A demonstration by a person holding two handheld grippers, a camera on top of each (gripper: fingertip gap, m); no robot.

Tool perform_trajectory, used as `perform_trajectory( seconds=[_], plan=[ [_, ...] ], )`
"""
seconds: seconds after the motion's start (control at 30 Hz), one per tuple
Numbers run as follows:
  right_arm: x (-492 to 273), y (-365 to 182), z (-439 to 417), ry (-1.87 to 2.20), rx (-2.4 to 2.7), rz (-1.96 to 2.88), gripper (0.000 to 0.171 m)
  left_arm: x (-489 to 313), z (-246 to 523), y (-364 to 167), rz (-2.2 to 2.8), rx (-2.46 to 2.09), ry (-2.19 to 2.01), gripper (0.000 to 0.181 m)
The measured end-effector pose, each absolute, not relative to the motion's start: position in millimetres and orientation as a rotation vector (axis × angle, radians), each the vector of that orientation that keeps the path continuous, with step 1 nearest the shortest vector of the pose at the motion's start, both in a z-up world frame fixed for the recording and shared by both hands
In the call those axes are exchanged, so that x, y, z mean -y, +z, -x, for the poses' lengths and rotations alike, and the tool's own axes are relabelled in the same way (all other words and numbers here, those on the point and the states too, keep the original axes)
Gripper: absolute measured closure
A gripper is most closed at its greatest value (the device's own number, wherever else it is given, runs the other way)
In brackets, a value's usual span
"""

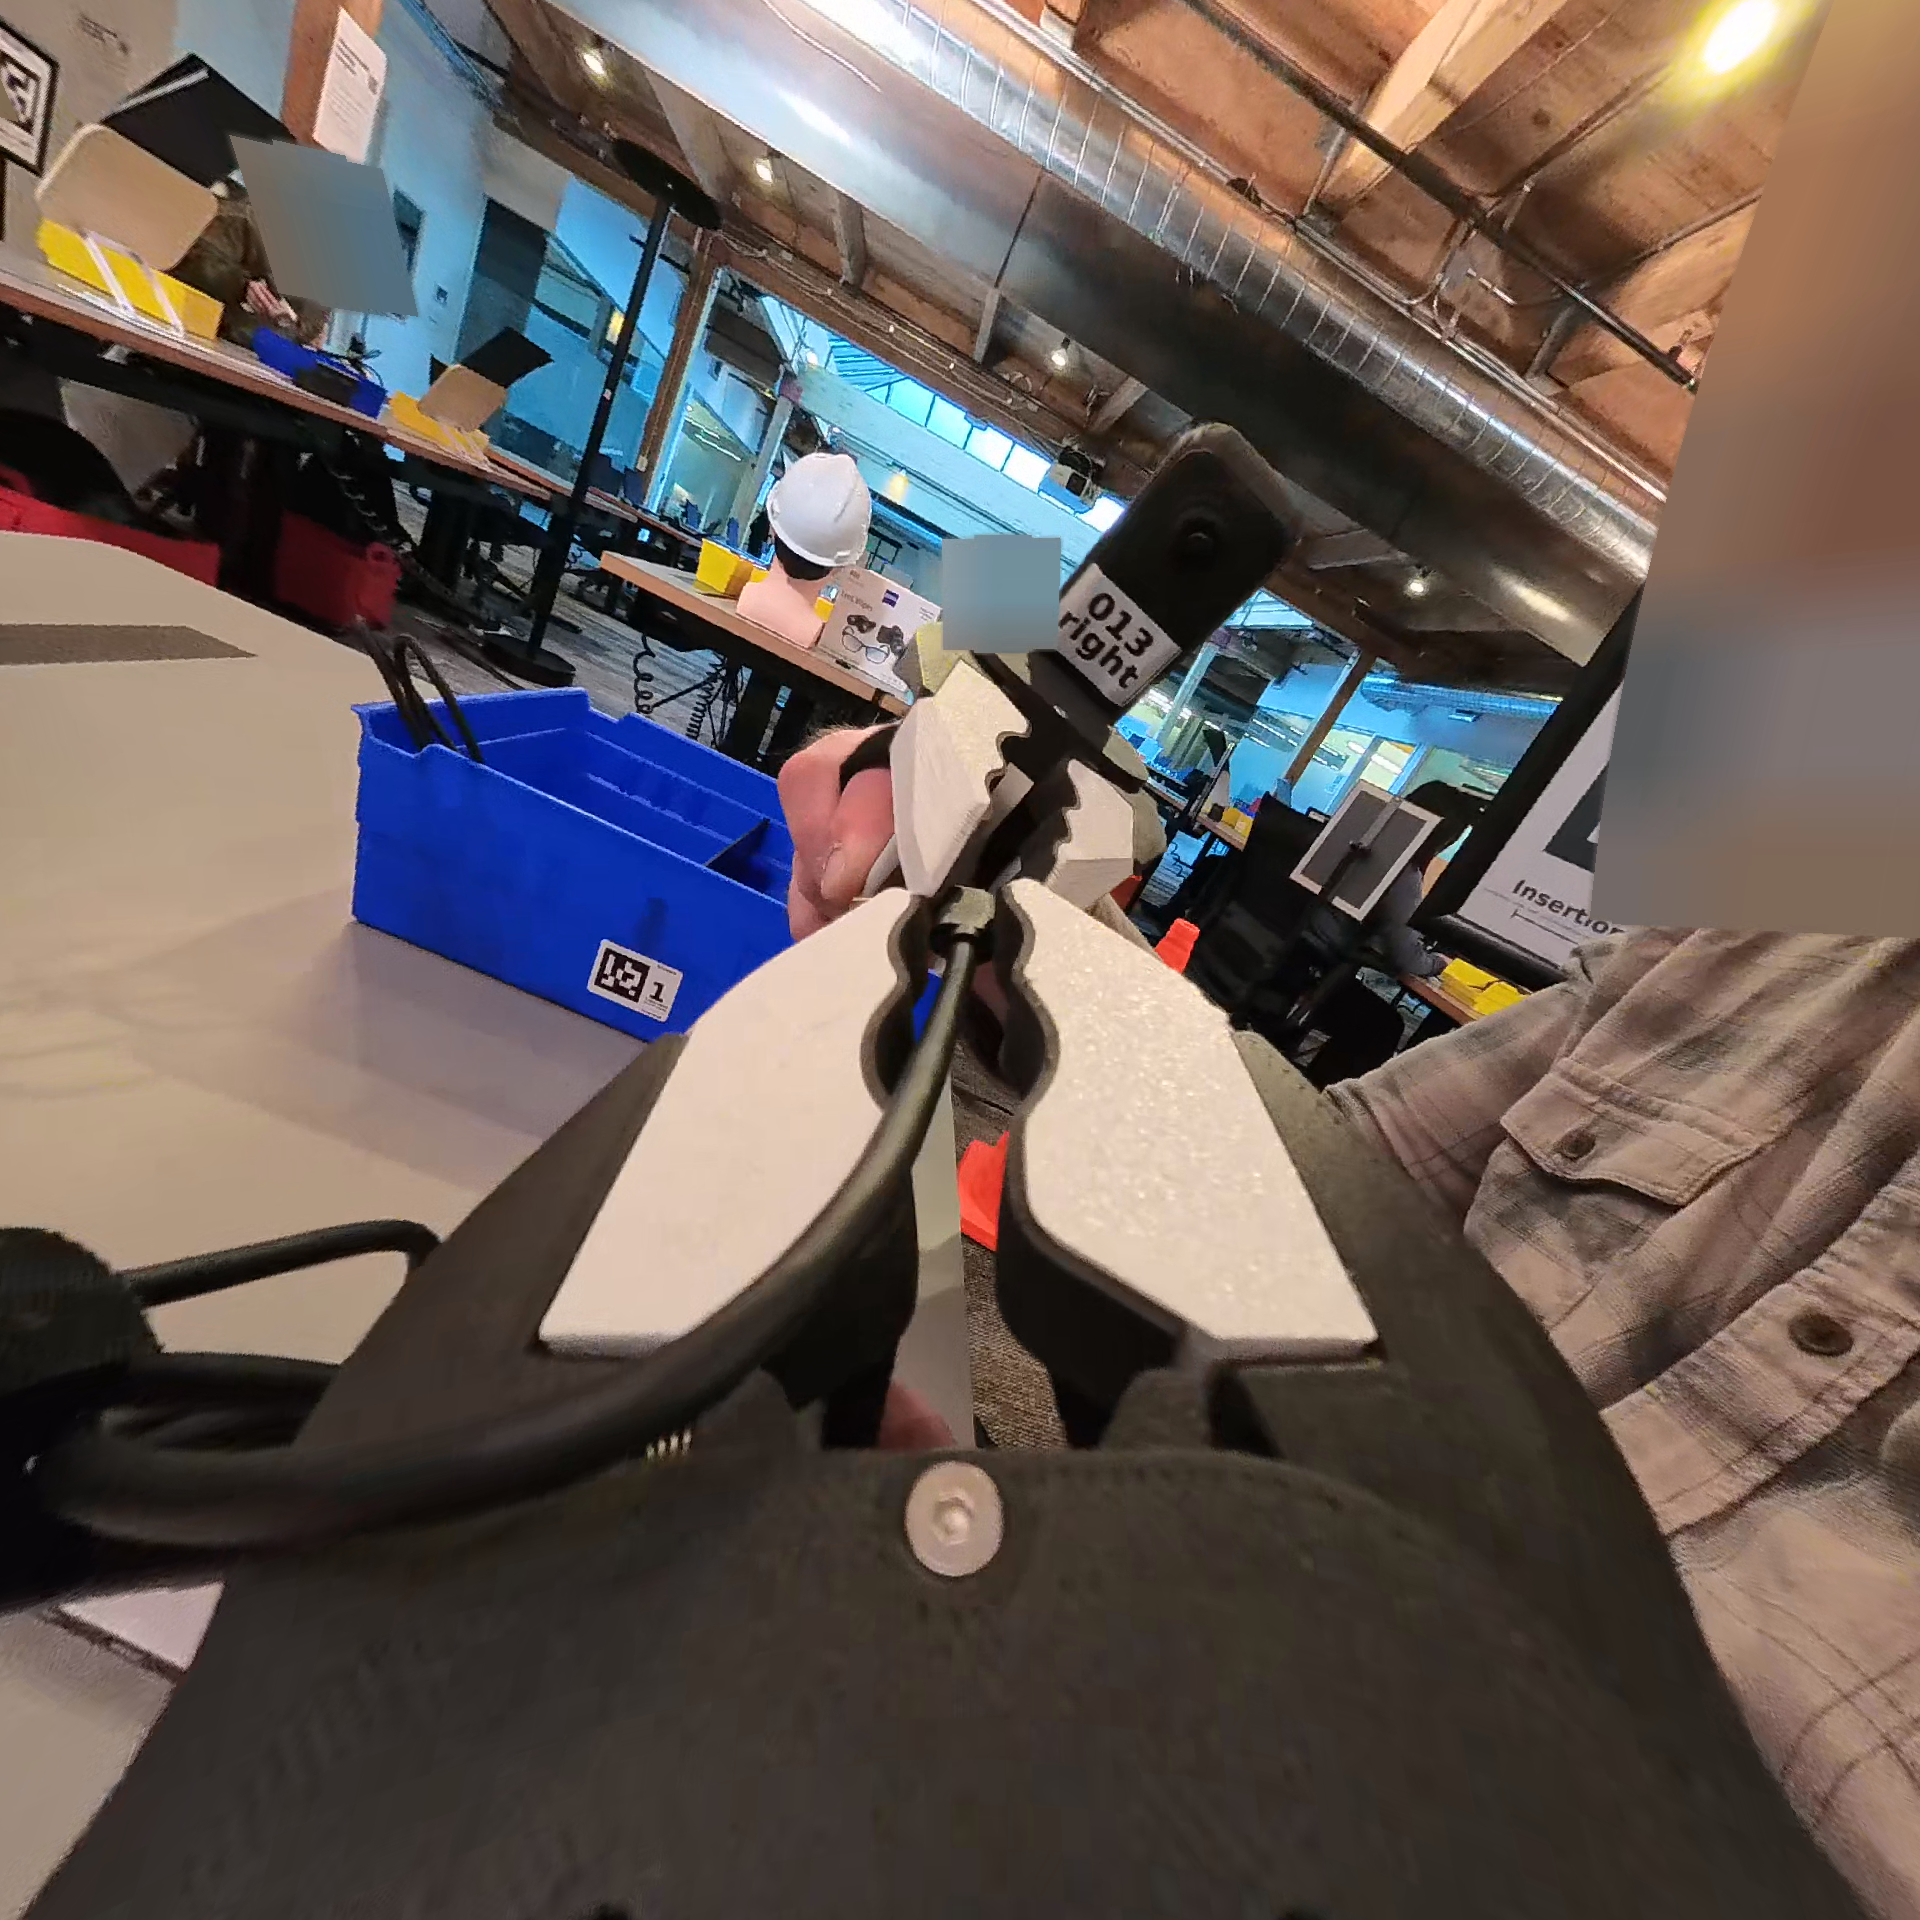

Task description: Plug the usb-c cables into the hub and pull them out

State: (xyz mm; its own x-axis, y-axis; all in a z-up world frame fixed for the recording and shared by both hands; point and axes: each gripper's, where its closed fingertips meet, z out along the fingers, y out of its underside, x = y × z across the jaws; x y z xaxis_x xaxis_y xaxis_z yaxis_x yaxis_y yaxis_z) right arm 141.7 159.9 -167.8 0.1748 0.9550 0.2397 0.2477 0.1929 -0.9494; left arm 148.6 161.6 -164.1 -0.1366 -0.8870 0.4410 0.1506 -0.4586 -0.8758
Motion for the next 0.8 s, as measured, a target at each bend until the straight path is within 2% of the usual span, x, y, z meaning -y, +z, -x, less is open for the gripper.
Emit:
perform_trajectory(
  seconds=[0.2, 0.8],
  plan=[
    [-158.4, -166.5, -143.3, 0.713, 1.340, 1.285, 0.162, -157.7, -149.5, -167.9, 1.377, -0.931, -1.691, 0.165],
    [-155.4, -168.2, -143.6, 0.683, 1.392, 1.295, 0.162, -153.6, -149.8, -168.5, 1.347, -0.951, -1.646, 0.169]
  ],
)
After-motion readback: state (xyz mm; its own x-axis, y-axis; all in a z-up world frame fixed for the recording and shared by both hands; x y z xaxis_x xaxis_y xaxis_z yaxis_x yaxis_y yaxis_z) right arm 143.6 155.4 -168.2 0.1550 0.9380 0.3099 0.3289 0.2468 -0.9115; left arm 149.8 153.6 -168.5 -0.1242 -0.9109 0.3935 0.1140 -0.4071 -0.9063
